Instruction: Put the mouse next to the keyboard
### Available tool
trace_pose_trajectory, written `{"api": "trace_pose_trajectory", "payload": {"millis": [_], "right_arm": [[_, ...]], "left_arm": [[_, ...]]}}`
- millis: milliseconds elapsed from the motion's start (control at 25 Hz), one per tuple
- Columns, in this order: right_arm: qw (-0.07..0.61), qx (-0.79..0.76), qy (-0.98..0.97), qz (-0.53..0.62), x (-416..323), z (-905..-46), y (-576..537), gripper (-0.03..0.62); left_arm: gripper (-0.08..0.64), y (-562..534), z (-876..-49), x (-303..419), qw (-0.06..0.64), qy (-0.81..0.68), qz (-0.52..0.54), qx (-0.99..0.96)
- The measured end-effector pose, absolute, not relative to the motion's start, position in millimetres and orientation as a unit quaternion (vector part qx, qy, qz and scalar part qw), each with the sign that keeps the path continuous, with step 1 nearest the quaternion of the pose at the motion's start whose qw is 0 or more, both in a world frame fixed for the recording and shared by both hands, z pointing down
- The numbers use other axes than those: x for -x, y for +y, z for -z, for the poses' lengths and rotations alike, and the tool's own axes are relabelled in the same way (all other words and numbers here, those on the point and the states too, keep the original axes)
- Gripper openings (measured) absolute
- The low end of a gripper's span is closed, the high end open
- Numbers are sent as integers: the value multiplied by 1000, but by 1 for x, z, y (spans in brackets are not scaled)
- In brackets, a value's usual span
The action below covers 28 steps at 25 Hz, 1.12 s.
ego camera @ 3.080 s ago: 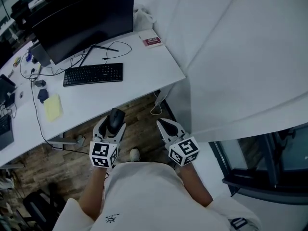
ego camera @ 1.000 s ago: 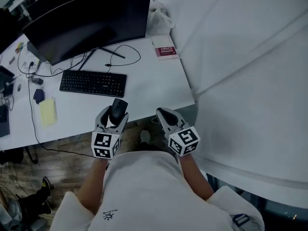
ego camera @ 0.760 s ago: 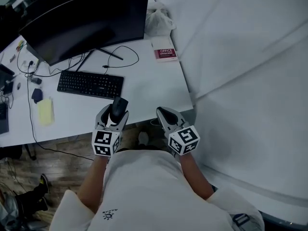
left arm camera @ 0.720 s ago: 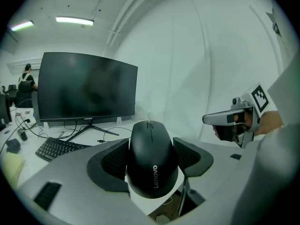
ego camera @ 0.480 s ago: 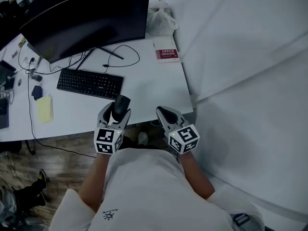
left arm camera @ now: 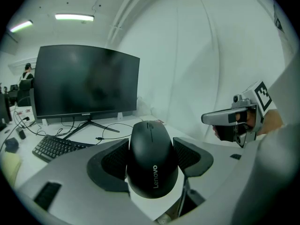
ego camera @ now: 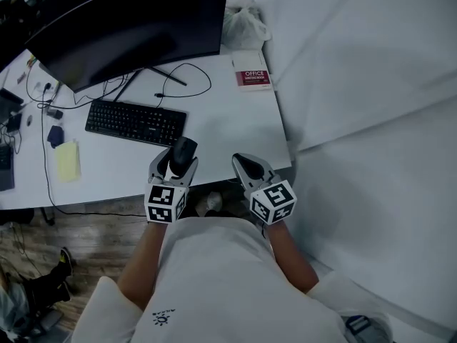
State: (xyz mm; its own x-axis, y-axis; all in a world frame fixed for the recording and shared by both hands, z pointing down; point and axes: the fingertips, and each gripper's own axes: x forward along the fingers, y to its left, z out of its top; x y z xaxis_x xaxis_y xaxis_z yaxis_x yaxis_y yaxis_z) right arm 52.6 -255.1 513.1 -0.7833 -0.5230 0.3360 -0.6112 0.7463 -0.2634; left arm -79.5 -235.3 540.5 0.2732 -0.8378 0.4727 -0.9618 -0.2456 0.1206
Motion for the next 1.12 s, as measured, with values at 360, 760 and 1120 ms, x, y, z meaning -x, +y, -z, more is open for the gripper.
{"api": "trace_pose_trajectory", "payload": {"millis": [360,760,1120], "right_arm": [[122,-326,-917,-195,-32,-513,-268,18],[157,-333,-905,-214,-33,-539,-268,18],[175,-335,-897,-229,-43,-559,-274,18]], "left_arm": [[302,-251,-560,81,216,-546,-185,-788],[302,-280,-611,68,252,-541,-215,-773],[302,-305,-659,68,289,-561,-240,-738]]}}
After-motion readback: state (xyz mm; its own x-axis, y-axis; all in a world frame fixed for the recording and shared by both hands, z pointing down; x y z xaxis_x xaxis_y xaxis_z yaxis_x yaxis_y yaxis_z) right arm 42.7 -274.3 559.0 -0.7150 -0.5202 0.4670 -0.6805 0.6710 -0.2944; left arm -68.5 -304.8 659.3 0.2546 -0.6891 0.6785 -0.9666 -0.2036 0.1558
